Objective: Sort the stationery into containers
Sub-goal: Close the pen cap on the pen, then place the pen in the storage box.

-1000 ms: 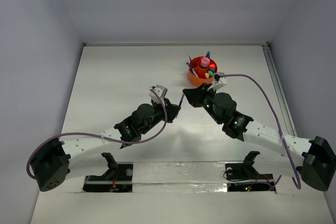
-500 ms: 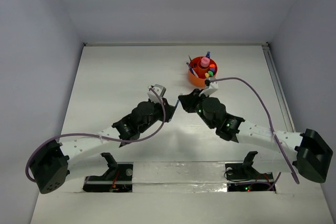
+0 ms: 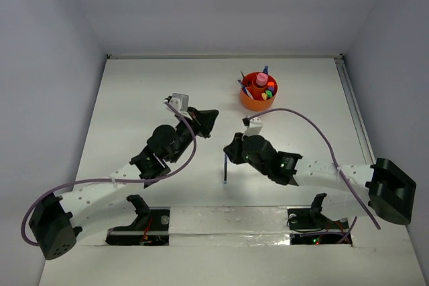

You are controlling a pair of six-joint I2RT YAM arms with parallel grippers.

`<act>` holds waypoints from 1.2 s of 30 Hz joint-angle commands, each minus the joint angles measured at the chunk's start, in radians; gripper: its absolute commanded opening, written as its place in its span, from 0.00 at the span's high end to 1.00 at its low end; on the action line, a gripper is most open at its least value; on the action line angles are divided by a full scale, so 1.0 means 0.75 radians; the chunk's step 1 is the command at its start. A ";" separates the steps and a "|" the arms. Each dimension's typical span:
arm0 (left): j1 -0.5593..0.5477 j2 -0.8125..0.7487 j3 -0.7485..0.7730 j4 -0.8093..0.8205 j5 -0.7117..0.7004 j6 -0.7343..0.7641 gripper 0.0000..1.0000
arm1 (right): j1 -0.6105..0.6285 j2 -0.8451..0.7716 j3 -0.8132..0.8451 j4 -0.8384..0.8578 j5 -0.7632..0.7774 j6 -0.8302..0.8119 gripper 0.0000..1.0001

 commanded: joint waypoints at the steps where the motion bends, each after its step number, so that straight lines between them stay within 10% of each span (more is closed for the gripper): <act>1: 0.005 -0.088 -0.024 -0.019 -0.050 -0.038 1.00 | -0.003 -0.047 0.021 0.029 0.057 -0.006 1.00; 9: 0.005 -0.172 -0.224 -0.210 0.105 -0.255 0.97 | -0.140 -0.135 0.062 0.039 -0.035 -0.080 1.00; 13: 0.005 -0.170 -0.363 -0.132 0.252 -0.306 0.61 | -0.210 -0.192 0.106 0.033 -0.101 -0.121 1.00; 17: 0.005 -0.070 -0.376 -0.004 0.418 -0.302 0.46 | -0.226 -0.182 0.156 0.031 -0.129 -0.135 1.00; 36: -0.007 -0.051 -0.331 -0.089 0.306 -0.208 0.20 | -0.641 0.063 0.446 0.337 -0.025 -0.564 1.00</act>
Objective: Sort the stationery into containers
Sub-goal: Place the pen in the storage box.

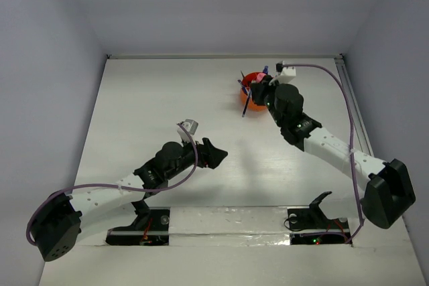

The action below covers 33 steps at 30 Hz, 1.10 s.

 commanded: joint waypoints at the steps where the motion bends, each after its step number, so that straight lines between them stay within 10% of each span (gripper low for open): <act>1: -0.004 -0.005 0.051 0.020 -0.022 0.060 0.20 | -0.068 0.080 0.120 0.193 0.055 -0.186 1.00; 33: 0.008 0.022 0.055 0.028 -0.095 0.199 0.21 | -0.171 0.560 0.255 0.530 -0.002 -0.638 1.00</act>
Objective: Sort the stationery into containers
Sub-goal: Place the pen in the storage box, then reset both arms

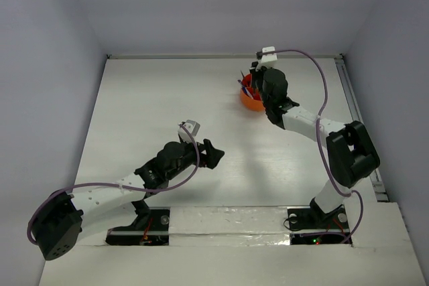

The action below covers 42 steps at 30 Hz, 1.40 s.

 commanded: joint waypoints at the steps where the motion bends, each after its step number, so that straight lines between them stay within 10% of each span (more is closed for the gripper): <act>1: 0.005 0.002 0.055 0.067 -0.001 0.016 0.21 | -0.006 0.007 -0.018 0.118 -0.040 -0.056 1.00; 9: 0.005 0.010 0.053 0.089 0.014 0.006 0.21 | -0.006 -0.013 -0.079 0.110 -0.054 -0.066 0.97; 30: 0.005 -0.057 0.100 0.028 0.000 -0.001 0.21 | -0.006 -0.246 -0.077 -0.089 -0.067 0.061 0.50; 32: 0.005 -0.116 0.153 -0.023 -0.046 0.010 0.21 | -0.006 -0.437 -0.114 -0.187 -0.079 0.183 0.62; 34: 0.005 -0.155 0.181 -0.039 -0.072 0.006 0.21 | -0.006 -0.537 -0.137 -0.260 -0.109 0.295 1.00; 42: 0.005 -0.319 0.204 -0.029 -0.181 -0.068 0.19 | -0.006 -1.299 -0.298 -0.565 -0.425 0.662 0.99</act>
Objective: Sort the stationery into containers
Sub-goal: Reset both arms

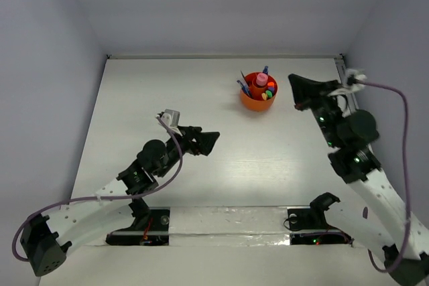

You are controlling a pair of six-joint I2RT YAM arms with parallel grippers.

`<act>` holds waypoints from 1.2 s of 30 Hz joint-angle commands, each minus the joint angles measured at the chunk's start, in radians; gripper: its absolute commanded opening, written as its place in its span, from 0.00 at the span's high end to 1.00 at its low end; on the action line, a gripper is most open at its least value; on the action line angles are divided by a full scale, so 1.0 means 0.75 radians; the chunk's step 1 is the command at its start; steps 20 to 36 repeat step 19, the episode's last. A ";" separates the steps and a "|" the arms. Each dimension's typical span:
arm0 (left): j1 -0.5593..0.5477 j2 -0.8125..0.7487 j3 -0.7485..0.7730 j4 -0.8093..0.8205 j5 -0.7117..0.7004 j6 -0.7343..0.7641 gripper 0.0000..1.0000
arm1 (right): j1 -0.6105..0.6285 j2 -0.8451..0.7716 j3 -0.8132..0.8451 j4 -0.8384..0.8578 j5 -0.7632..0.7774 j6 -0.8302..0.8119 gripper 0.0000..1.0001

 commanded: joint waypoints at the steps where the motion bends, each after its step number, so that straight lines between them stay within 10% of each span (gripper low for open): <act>1: 0.005 -0.093 0.089 -0.018 -0.047 -0.028 0.18 | -0.006 -0.269 -0.041 -0.165 -0.034 0.148 0.98; 5: 0.005 -0.177 0.183 -0.164 -0.116 -0.007 0.16 | -0.006 -0.471 -0.021 -0.362 0.057 0.146 0.85; 9: 0.005 -0.231 0.302 -0.299 -0.204 0.019 0.15 | -0.006 -0.553 0.000 -0.491 0.163 0.146 0.33; 12: 0.005 -0.265 0.369 -0.358 -0.243 0.072 0.14 | -0.006 -0.576 -0.004 -0.528 0.220 0.144 0.21; 36: 0.005 -0.274 0.422 -0.458 -0.284 0.099 0.16 | -0.006 -0.554 -0.023 -0.538 0.178 0.152 0.20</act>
